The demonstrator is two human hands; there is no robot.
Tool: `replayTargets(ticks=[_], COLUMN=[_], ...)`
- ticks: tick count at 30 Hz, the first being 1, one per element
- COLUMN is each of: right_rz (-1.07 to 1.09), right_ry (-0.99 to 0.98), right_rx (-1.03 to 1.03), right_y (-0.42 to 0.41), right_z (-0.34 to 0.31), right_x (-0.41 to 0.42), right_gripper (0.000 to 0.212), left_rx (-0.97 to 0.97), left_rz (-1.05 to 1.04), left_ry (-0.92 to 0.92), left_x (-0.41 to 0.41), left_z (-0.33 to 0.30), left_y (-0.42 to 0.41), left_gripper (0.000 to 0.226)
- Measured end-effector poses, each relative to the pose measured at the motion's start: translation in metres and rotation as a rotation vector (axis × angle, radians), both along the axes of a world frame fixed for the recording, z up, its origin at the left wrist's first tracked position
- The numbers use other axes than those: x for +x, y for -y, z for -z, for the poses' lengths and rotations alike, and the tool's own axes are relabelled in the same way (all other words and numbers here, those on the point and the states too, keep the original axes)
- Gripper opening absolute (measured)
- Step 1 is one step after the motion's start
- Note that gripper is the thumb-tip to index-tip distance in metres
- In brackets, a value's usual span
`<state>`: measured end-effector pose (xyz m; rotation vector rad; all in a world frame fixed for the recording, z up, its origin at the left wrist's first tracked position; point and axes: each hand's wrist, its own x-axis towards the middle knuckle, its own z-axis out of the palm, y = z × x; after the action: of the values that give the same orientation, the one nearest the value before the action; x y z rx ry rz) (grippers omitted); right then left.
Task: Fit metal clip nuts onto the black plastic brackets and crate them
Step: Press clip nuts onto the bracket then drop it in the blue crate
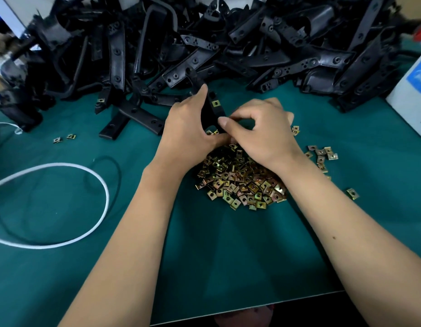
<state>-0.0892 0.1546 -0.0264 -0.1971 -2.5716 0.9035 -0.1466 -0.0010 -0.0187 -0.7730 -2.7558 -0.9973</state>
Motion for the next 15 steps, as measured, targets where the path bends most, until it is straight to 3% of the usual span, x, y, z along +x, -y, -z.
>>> replayTargets(ticks=[6,10,15], right_rz=[0.061,0.199,0.393], right_ry=[-0.056,-0.135,-0.232], right_rx=[-0.301,-0.243,-0.175], right_y=[-0.01,-0.037,-0.108], right_z=[-0.01,-0.026,-0.049], right_x=[0.005,0.029,0.103], right_gripper=[0.028,0.014,0.022], left_rx=[-0.15,-0.248,-0.275], left_rz=[0.089,0.181,0.379], left_ry=[-0.084,-0.214,-0.373], left_x=[0.018,0.038,0.092], left_z=[-0.019,-0.036,-0.064], left_y=[-0.029,-0.07,-0.153], left_gripper=[0.112,0.104,0.102])
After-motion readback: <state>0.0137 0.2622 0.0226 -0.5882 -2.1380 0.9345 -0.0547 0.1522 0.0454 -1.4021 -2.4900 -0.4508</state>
